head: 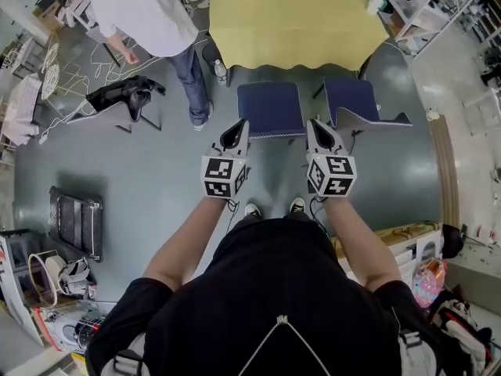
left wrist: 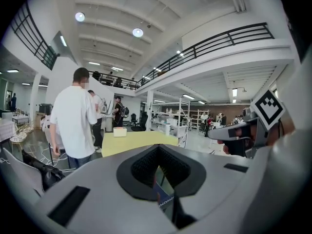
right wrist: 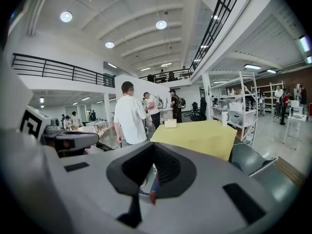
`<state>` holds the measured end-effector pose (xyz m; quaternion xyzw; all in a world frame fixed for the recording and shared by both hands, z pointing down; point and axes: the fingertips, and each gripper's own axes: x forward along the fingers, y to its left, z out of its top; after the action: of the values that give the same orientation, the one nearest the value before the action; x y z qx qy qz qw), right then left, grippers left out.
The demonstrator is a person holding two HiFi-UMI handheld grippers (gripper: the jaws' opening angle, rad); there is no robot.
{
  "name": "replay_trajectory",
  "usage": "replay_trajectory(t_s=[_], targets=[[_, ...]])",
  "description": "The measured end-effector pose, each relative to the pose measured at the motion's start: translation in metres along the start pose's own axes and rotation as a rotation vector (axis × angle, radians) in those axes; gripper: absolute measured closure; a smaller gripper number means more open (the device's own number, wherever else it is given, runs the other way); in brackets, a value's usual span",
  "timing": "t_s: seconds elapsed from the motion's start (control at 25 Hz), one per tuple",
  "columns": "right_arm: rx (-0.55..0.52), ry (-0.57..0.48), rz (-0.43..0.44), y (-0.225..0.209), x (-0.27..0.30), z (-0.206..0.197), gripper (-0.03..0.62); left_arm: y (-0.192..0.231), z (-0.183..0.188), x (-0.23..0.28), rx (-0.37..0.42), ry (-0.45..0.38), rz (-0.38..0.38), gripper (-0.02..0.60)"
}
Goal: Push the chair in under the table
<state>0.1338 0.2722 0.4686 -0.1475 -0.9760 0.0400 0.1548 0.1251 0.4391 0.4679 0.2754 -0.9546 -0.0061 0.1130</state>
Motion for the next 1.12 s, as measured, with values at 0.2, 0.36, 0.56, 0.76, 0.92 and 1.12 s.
replay_trajectory(t_s=[0.2, 0.36, 0.56, 0.76, 0.92, 1.12], targets=[[0.001, 0.021, -0.029, 0.005, -0.002, -0.012, 0.580, 0.007, -0.012, -0.001, -0.015, 0.020, -0.015, 0.572], [0.001, 0.037, -0.046, 0.001, 0.000, -0.019, 0.580, 0.011, -0.017, 0.006, -0.022, 0.028, -0.025, 0.572], [0.001, 0.043, -0.057, -0.011, 0.014, -0.017, 0.580, 0.016, -0.015, 0.025, -0.023, 0.030, -0.034, 0.572], [0.003, 0.041, -0.041, -0.032, 0.039, -0.009, 0.580, 0.020, -0.008, 0.054, -0.012, 0.033, -0.021, 0.572], [0.001, 0.039, -0.013, -0.050, 0.063, -0.001, 0.580, 0.023, -0.006, 0.079, -0.009, 0.044, 0.006, 0.572], [0.001, 0.032, 0.034, -0.076, 0.094, 0.013, 0.580, 0.022, -0.001, 0.111, -0.001, 0.058, 0.036, 0.572]])
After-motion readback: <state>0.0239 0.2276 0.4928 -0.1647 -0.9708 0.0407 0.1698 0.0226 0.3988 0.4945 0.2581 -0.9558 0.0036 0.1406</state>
